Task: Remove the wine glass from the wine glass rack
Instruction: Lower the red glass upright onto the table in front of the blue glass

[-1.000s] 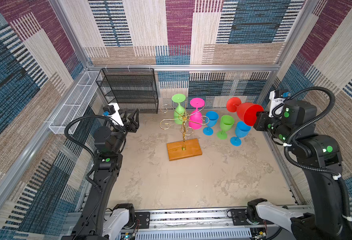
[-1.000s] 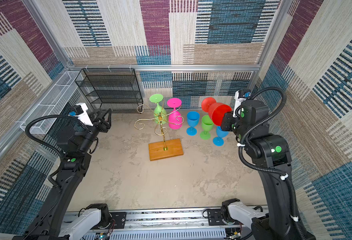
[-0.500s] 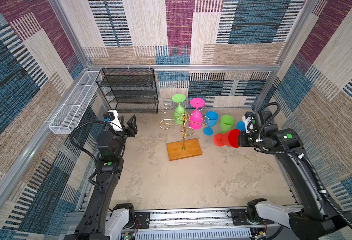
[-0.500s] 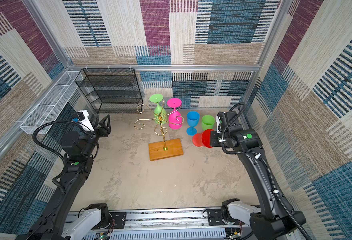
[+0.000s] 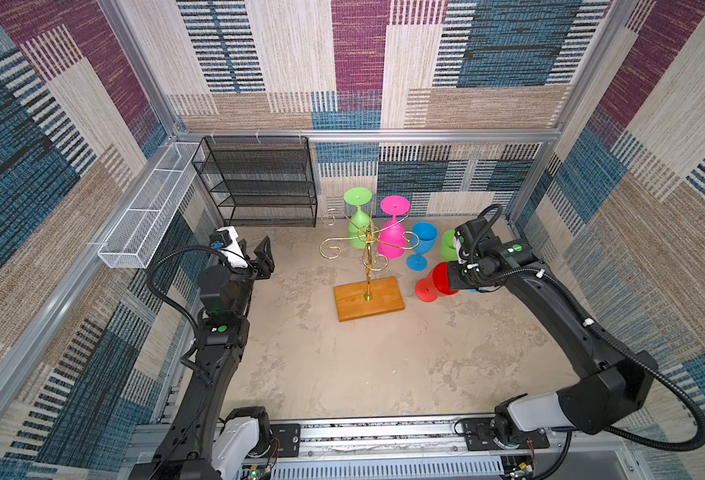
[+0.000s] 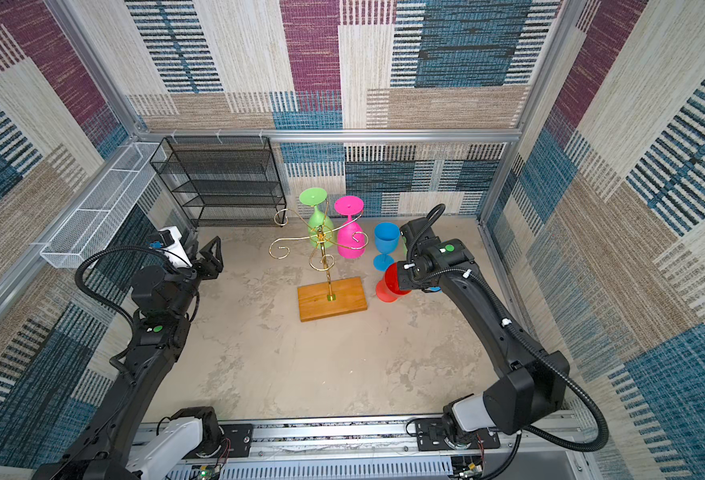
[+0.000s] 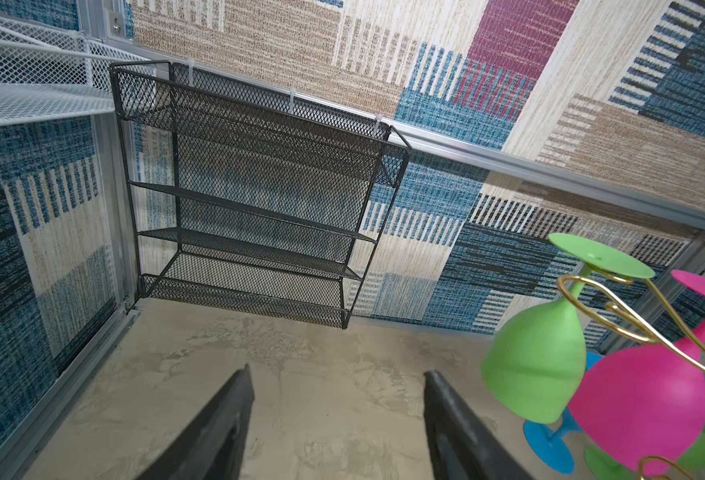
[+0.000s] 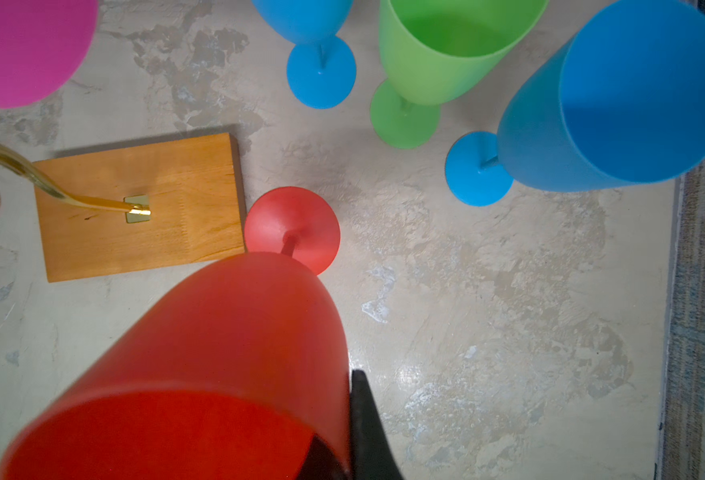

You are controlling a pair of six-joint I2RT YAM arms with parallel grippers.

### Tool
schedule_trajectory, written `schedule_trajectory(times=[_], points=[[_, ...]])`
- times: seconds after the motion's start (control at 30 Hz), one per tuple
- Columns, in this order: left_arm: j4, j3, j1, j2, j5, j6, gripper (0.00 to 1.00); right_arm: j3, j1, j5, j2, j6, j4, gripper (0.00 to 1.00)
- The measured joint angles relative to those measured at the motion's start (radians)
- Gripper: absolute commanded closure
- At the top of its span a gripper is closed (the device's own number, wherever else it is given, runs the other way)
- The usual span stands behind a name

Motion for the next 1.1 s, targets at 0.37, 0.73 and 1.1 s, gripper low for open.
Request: schedule_trajectory(times=[0.37,0.73,1.1], points=[[-0.008,-0.003,0.0,-0.004,0.003,0.023,0.33,0.004,0.0,0.003,0.122,-0.035,0.041,0.94],[-0.015,-0.01,0.0,-0.008,0.003,0.023,0.33,0.042,0.0,0.021,0.199,-0.068,0.051,0.91],[-0.015,-0.011,0.0,-0.013,0.004,0.023,0.33,0.065,0.0,0.017,0.208,-0.082,0.068,0.78]])
